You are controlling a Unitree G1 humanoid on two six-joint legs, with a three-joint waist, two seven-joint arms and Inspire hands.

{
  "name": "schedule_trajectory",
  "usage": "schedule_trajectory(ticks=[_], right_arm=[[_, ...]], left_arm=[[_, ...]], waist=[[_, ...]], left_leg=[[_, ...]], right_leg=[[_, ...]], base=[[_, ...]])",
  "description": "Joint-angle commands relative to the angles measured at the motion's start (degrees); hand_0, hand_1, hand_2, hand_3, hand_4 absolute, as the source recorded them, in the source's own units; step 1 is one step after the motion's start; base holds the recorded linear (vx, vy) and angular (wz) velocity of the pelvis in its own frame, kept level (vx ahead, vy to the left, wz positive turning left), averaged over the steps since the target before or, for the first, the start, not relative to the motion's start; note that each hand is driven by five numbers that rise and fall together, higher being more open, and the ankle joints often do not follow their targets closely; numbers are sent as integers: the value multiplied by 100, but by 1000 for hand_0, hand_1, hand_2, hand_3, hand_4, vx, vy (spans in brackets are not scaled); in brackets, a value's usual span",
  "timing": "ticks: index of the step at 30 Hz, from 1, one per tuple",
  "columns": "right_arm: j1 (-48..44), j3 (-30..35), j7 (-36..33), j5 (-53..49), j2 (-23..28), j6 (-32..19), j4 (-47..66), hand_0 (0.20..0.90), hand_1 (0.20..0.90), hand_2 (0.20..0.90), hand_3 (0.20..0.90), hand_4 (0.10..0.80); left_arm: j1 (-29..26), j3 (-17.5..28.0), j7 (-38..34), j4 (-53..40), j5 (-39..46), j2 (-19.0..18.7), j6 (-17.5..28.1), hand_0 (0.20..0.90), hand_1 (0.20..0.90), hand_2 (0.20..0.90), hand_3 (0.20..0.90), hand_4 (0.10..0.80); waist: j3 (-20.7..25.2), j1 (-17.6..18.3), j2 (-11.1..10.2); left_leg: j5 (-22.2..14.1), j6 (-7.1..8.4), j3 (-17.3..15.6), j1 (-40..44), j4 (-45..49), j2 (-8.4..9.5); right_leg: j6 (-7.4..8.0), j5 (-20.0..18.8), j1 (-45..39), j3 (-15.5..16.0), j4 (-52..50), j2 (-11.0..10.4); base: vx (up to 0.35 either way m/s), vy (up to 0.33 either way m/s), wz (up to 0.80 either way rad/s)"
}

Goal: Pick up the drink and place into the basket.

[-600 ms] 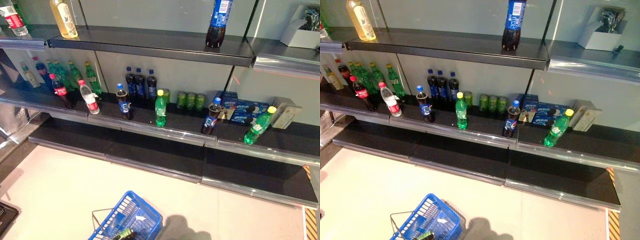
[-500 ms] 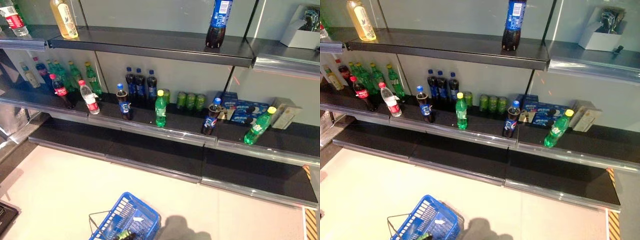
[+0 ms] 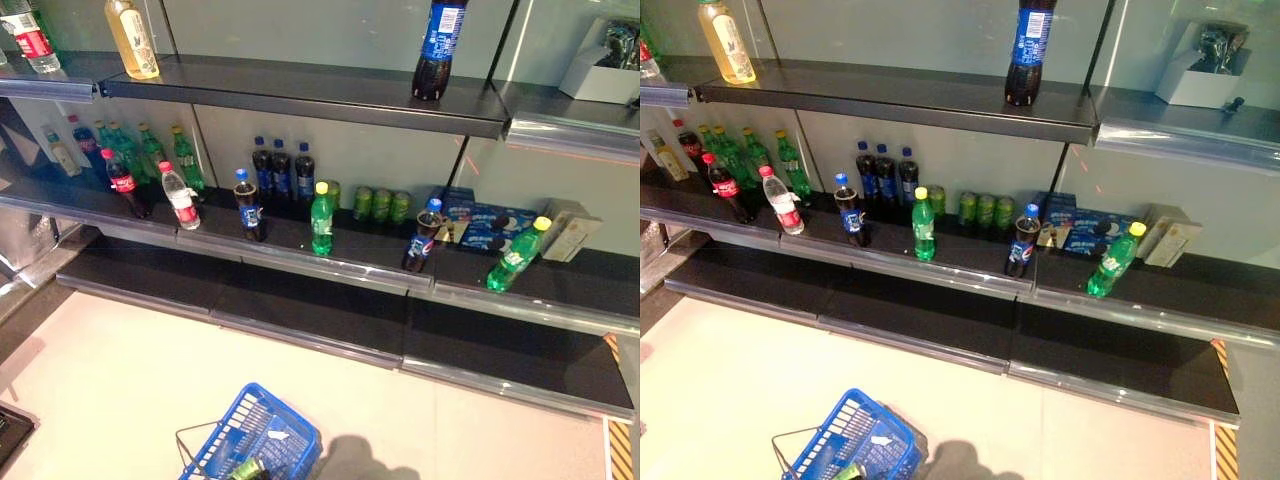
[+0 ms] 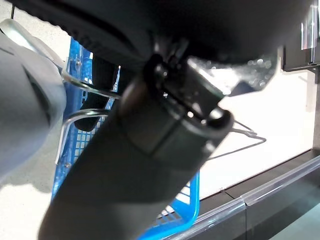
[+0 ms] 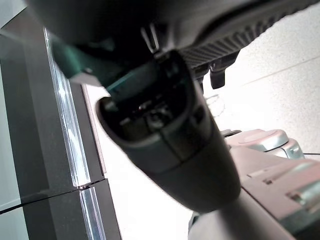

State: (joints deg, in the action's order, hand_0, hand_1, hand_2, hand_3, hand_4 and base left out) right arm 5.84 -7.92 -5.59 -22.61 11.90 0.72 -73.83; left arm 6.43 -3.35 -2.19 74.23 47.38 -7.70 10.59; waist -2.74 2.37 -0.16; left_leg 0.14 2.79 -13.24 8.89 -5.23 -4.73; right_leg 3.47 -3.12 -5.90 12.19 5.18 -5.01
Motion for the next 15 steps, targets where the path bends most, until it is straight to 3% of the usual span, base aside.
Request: schedule_trajectory(ticks=[1,10,15], right_arm=[[-387,-68,97,52,-140,-45,-505,900,900,900,900,800],[-374,-96,212,157,-157,-25,-522,900,900,900,900,800],[-411,-182,136,317,-134,-156,-481,900,900,900,900,800]], left_arm=[[-489,154,102,-111,-129,-71,551,300,300,300,200,100],[-485,189,100,-85,-174,-96,609,300,300,300,200,100],[-463,230,7,-112,-119,-161,647,300,300,300,200,100]], waist=[[-190,-89,1],[-211,-94,-6],[-247,-80,-46]], left_leg=[[-162,131,-129,81,23,-168],[-188,99,-108,109,23,-121],[-214,91,-79,171,102,-148]], right_leg=[[407,-60,41,27,-18,-371],[396,-39,-6,13,-18,-354],[288,82,-45,-97,-102,-165]], base=[[31,-1,0],[40,-25,0],[28,-121,-1]])
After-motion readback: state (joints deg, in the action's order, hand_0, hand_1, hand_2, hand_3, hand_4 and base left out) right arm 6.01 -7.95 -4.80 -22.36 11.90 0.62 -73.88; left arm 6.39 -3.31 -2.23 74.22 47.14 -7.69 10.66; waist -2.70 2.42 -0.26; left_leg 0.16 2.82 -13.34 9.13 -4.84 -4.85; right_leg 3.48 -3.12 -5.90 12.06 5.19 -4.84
